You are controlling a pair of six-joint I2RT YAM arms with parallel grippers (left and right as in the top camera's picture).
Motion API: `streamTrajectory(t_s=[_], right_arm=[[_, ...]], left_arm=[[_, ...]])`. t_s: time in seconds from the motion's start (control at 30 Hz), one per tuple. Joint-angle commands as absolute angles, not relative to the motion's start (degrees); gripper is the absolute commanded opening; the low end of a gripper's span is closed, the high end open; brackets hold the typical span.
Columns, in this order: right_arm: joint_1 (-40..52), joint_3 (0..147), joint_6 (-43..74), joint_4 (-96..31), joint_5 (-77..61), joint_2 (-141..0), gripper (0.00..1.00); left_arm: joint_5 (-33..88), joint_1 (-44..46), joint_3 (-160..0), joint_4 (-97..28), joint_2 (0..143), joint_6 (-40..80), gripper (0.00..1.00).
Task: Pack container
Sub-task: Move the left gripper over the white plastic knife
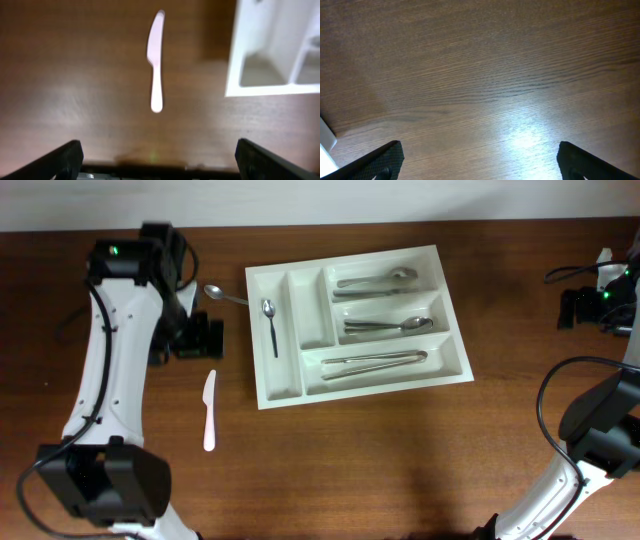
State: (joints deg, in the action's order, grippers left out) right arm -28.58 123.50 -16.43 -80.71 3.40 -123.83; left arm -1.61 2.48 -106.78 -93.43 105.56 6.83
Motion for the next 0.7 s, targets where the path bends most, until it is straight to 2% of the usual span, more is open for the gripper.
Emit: streamTrajectory(t_s=[0.0, 0.3, 0.67], right_arm=[[-28.9, 123.2, -15.8, -80.7, 3.0, -124.1, 0.99], [-28.9, 123.2, -15.8, -80.7, 3.0, -124.1, 0.99], [-28.9, 123.2, -15.8, -80.7, 3.0, -124.1, 0.99]], left_arm=[[-2.6, 1.7, -97.5, -89.1, 101.4, 12.3, 0.99], [0.7, 1.7, -74.8, -71.0, 101.0, 17.1, 0.99], [2.3, 1.7, -65.6, -58.0, 101.0, 17.1, 0.99]])
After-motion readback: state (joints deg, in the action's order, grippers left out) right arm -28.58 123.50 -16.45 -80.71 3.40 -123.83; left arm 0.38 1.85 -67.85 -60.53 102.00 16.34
